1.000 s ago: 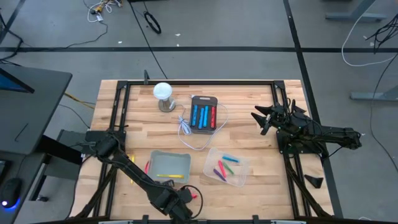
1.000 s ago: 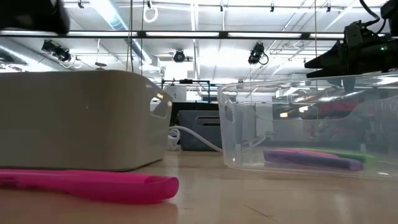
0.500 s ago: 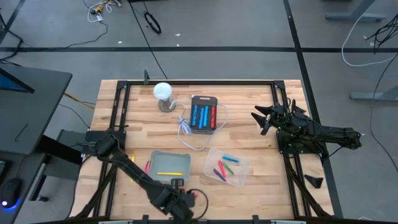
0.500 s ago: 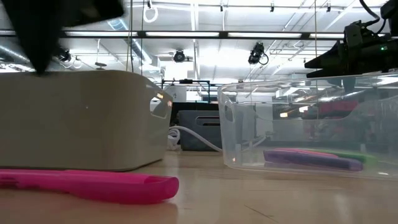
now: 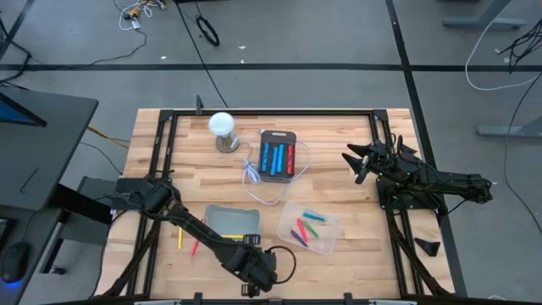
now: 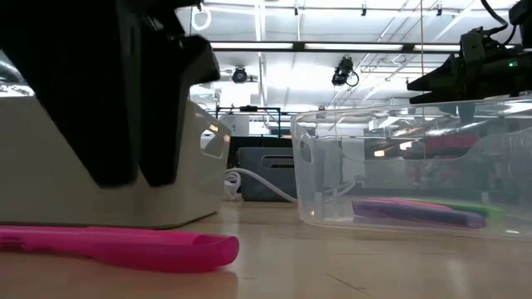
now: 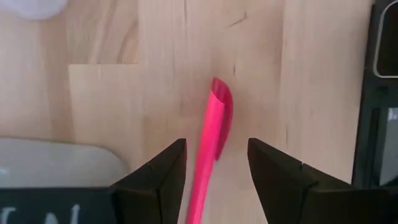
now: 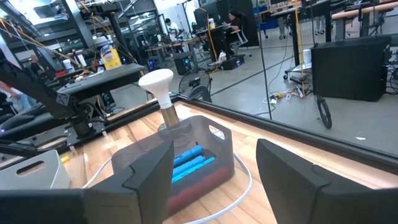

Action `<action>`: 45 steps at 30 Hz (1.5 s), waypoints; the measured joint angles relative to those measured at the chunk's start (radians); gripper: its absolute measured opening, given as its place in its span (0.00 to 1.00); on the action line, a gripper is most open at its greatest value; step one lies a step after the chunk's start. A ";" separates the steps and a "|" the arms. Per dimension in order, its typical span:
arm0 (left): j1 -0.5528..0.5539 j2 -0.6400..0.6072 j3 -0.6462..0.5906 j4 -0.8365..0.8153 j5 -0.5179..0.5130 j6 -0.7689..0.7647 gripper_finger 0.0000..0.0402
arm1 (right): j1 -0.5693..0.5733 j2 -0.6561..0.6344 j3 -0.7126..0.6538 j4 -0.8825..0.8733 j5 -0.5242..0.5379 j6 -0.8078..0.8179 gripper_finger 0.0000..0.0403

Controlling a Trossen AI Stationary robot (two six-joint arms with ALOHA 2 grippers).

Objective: Pick & Place Markers
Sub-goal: Put the bottom pink highlighter pen into the gray bin

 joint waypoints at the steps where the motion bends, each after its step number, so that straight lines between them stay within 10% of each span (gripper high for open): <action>1: 0.000 0.009 0.000 0.007 0.007 0.000 0.45 | 0.000 0.000 0.000 0.000 0.000 0.000 0.57; 45: 0.066 0.062 0.188 -0.084 0.056 -0.004 0.45 | 0.000 0.000 0.000 0.002 0.000 0.000 0.57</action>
